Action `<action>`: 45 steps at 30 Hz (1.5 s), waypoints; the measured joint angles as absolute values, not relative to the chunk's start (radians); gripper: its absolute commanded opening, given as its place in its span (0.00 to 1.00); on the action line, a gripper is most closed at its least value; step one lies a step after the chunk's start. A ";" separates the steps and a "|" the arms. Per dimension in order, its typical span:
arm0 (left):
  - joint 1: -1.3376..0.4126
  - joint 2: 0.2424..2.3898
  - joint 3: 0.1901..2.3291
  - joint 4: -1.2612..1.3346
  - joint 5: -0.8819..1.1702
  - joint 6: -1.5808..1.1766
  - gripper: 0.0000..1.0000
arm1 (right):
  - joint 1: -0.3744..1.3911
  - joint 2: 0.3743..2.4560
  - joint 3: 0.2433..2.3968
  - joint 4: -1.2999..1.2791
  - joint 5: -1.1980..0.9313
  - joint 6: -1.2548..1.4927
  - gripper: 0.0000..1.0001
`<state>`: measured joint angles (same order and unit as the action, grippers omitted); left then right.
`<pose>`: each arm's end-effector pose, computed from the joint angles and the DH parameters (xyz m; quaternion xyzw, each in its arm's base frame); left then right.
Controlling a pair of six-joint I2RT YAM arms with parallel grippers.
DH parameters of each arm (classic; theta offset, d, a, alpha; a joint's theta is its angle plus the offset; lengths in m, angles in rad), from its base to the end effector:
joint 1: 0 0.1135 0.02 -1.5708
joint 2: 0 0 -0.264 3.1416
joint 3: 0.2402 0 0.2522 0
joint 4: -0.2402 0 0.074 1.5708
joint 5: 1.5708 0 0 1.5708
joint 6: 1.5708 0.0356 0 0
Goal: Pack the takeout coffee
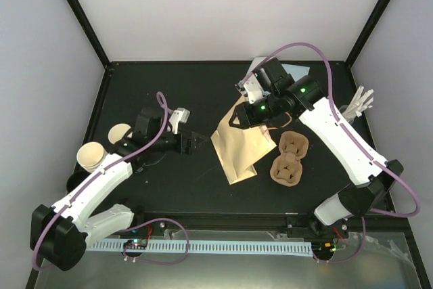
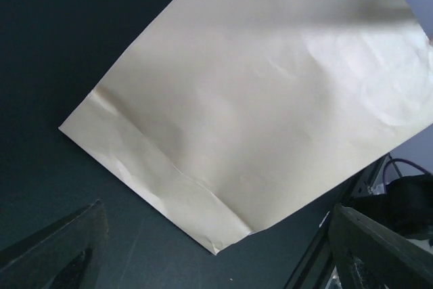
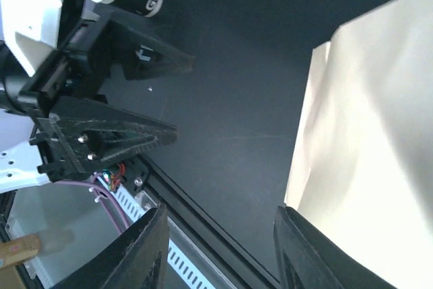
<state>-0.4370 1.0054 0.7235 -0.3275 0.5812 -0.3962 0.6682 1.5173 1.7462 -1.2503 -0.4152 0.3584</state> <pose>0.1871 -0.1090 0.2665 0.1498 0.8466 -0.4116 0.3023 0.2160 0.1888 0.4002 -0.2005 0.9219 0.3032 0.1338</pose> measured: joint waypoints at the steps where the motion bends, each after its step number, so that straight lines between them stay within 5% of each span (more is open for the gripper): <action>1: -0.440 1.005 0.727 -0.331 0.578 -0.397 0.99 | 0.668 1.517 1.750 -1.246 -0.423 0.357 0.46; 13: -0.418 0.878 0.736 -0.363 0.376 -0.483 0.99 | 0.659 1.384 1.751 -1.163 -0.267 0.345 0.41; 17: -0.411 0.849 0.736 -0.340 0.374 -0.483 0.99 | 0.654 1.256 1.611 -1.091 -0.150 0.339 0.53; 27: -0.411 0.843 0.736 -0.343 0.363 -0.481 0.99 | 0.580 1.063 1.361 -1.041 0.079 0.329 0.52; 35: -0.409 0.845 0.736 -0.348 0.344 -0.484 0.99 | 0.355 1.013 1.235 -1.002 0.036 0.323 0.51; 45: -0.409 0.897 0.756 -0.391 0.371 -0.479 0.99 | 0.323 0.991 1.156 -0.938 -0.062 0.355 0.51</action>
<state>-0.4091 0.8974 0.7563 -0.3912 0.3706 -0.4789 0.3225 0.9913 1.1557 -0.9379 -0.0624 0.3550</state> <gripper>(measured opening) 0.989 0.511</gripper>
